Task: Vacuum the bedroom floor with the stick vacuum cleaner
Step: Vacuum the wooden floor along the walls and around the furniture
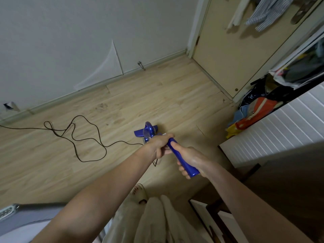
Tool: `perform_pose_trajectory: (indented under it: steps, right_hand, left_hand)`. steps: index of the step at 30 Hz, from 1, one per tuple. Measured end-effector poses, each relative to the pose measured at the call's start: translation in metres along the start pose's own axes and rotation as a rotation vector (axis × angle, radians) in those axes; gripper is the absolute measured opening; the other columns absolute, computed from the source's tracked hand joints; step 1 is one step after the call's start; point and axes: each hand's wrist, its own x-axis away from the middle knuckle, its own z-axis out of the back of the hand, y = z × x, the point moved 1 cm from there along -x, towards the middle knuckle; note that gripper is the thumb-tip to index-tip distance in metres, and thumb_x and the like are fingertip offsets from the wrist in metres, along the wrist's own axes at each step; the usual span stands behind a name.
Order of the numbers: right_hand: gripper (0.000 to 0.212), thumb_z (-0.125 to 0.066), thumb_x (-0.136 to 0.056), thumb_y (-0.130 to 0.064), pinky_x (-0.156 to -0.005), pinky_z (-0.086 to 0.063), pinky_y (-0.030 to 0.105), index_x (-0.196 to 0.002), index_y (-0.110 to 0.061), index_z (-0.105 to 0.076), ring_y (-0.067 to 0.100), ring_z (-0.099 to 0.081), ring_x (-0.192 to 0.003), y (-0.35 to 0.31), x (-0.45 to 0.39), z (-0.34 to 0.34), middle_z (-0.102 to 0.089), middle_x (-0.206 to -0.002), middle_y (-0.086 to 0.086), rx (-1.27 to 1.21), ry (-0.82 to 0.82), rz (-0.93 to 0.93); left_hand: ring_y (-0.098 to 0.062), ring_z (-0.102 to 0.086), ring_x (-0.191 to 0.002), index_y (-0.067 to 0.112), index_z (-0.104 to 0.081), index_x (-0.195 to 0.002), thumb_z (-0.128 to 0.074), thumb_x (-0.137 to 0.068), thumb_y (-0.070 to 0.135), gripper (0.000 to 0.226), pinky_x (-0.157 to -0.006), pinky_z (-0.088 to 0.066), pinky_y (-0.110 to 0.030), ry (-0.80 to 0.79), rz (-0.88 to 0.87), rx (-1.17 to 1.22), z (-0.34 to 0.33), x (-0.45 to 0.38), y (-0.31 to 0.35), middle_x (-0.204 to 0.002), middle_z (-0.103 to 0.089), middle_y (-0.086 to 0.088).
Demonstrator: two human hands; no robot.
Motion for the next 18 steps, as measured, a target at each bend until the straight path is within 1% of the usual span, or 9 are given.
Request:
perform_pose_trajectory:
  steps: [5, 11, 12, 15, 18]
  right_hand:
    - [0.061, -0.04, -0.092, -0.066, -0.043, -0.045, 0.023, -0.082, -0.008, -0.056, 0.015, -0.052, -0.04, -0.019, -0.026, -0.005, -0.056, -0.051, 0.002, 0.02, 0.01, 0.013]
    - [0.057, -0.04, -0.092, -0.067, -0.042, -0.044, 0.023, -0.078, -0.013, -0.052, 0.017, -0.051, -0.039, -0.049, -0.058, -0.022, -0.053, -0.054, 0.006, 0.003, 0.016, 0.009]
    - [0.057, -0.04, -0.092, -0.067, -0.042, -0.044, 0.023, -0.078, -0.013, -0.052, 0.017, -0.051, -0.04, -0.055, -0.063, -0.024, -0.053, -0.054, 0.006, -0.005, 0.02, 0.009]
    - [0.058, -0.04, -0.092, -0.066, -0.042, -0.045, 0.023, -0.08, -0.011, -0.052, 0.016, -0.051, -0.04, -0.072, -0.08, -0.028, -0.055, -0.057, 0.006, -0.015, 0.033, 0.007]
    - [0.06, -0.04, -0.093, -0.065, -0.041, -0.045, 0.021, -0.086, -0.007, -0.053, 0.015, -0.052, -0.041, -0.085, -0.093, -0.03, -0.055, -0.06, 0.007, -0.014, 0.038, -0.008]
  left_hand:
    - [-0.019, -0.059, -0.07, 0.011, -0.048, -0.079, -0.055, -0.093, 0.012, 0.016, -0.071, -0.053, -0.032, 0.017, -0.015, -0.017, 0.009, -0.021, 0.022, -0.075, -0.057, -0.01]
    - [-0.018, -0.06, -0.068, 0.012, -0.048, -0.083, -0.054, -0.095, 0.013, 0.013, -0.056, -0.055, -0.029, -0.003, 0.009, -0.068, 0.036, -0.047, 0.052, -0.075, -0.058, -0.009]
    - [-0.018, -0.06, -0.068, 0.012, -0.047, -0.083, -0.053, -0.095, 0.012, 0.013, -0.059, -0.056, -0.03, -0.009, 0.008, -0.067, 0.04, -0.052, 0.058, -0.075, -0.058, -0.009]
    - [-0.02, -0.059, -0.069, 0.011, -0.048, -0.081, -0.052, -0.096, 0.011, 0.015, -0.076, -0.054, -0.037, -0.027, -0.002, -0.067, 0.051, -0.066, 0.077, -0.076, -0.057, -0.011]
    - [-0.02, -0.059, -0.067, 0.012, -0.05, -0.082, -0.053, -0.096, 0.013, 0.014, -0.076, -0.054, -0.038, -0.019, 0.003, -0.077, 0.058, -0.078, 0.09, -0.075, -0.057, -0.01]
